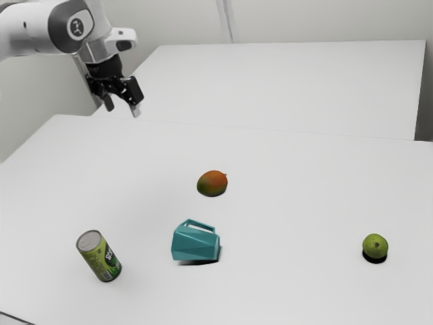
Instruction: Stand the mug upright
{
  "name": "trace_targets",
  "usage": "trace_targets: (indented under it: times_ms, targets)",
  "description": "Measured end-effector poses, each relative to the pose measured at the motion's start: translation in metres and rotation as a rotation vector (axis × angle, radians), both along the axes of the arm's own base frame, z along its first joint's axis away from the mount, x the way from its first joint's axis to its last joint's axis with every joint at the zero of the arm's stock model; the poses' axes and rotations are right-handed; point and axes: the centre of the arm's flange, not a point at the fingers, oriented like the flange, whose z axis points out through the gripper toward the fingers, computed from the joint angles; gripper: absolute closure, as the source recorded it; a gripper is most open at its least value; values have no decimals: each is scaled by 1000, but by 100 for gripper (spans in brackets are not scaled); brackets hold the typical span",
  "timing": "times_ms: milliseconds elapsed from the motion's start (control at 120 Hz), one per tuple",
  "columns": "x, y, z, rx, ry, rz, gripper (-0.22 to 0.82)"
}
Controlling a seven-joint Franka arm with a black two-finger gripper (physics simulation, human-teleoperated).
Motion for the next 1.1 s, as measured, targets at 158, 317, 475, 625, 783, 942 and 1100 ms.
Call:
trace_targets:
  times_ms: [158,317,475,625,783,942,1100]
  targets:
    - [-12,18,-1,-14,-19,36,0]
    - [-53,49,-26,-175,20,135,0]
    - [-117,178,-76,-444,41,444,0]
    - [-126,220,-127,-628,54,558,0]
    - [-111,230,-184,-759,65,576,0]
    - [-99,227,-222,-831,62,535,0]
    - [-112,202,-250,-894,84,478,0]
